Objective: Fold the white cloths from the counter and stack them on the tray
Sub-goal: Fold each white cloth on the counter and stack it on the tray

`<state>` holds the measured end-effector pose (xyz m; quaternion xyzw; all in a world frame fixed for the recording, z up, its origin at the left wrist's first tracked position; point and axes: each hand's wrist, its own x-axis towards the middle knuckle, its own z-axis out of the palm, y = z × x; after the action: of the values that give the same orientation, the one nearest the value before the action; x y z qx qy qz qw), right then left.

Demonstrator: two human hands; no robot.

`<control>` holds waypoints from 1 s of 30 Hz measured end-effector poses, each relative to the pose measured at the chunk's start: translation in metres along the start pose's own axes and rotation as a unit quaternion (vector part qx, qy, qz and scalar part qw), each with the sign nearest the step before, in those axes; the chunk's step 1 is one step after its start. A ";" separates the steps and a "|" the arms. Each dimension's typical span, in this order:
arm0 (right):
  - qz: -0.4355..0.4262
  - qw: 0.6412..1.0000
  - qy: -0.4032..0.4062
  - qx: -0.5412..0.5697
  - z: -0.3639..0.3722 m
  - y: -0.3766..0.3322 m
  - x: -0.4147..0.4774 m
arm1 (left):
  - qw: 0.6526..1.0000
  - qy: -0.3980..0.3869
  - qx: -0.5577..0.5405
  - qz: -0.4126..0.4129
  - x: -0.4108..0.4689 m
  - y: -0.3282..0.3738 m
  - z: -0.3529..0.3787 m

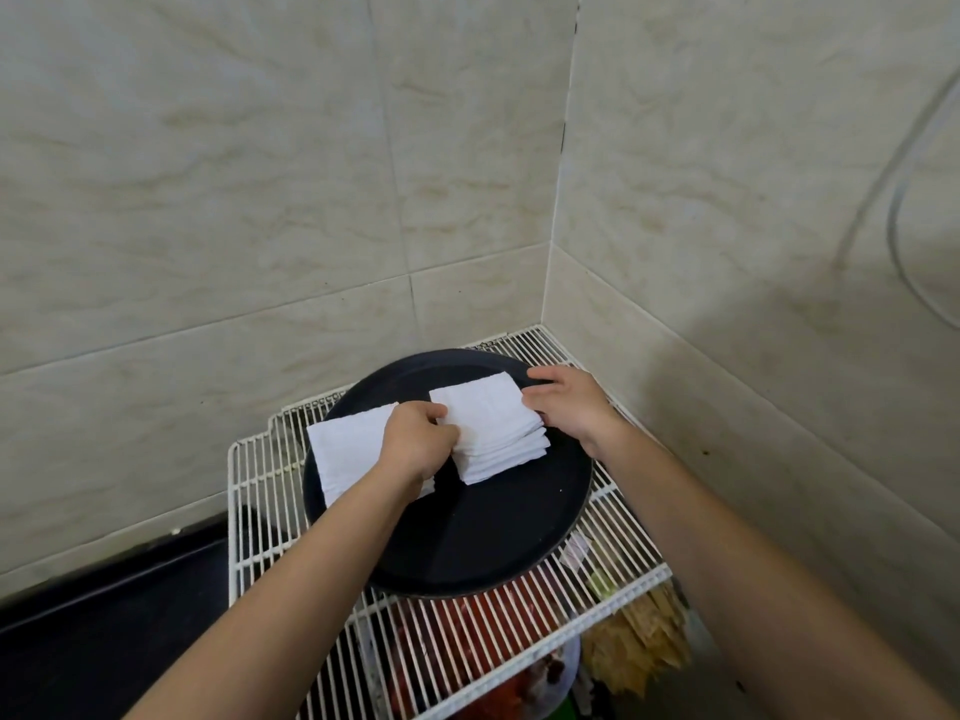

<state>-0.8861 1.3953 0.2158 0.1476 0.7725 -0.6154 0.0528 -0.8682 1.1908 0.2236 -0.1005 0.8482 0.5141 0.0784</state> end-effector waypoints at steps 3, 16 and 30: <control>-0.003 1.000 0.005 -0.007 -0.002 0.007 0.002 | 1.000 -0.003 0.020 0.006 -0.001 0.000 0.003; -0.031 0.998 0.014 -0.052 -0.002 0.019 -0.005 | 0.994 -0.030 0.106 0.017 -0.012 0.001 0.009; -0.223 0.821 -0.076 -0.520 0.007 0.027 -0.023 | 0.844 -0.053 0.503 0.176 -0.009 -0.015 0.015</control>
<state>-0.8568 1.3906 0.1948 -0.1257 0.9831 -0.1263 0.0413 -0.8557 1.1983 0.2061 0.1309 0.9885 0.0265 0.0709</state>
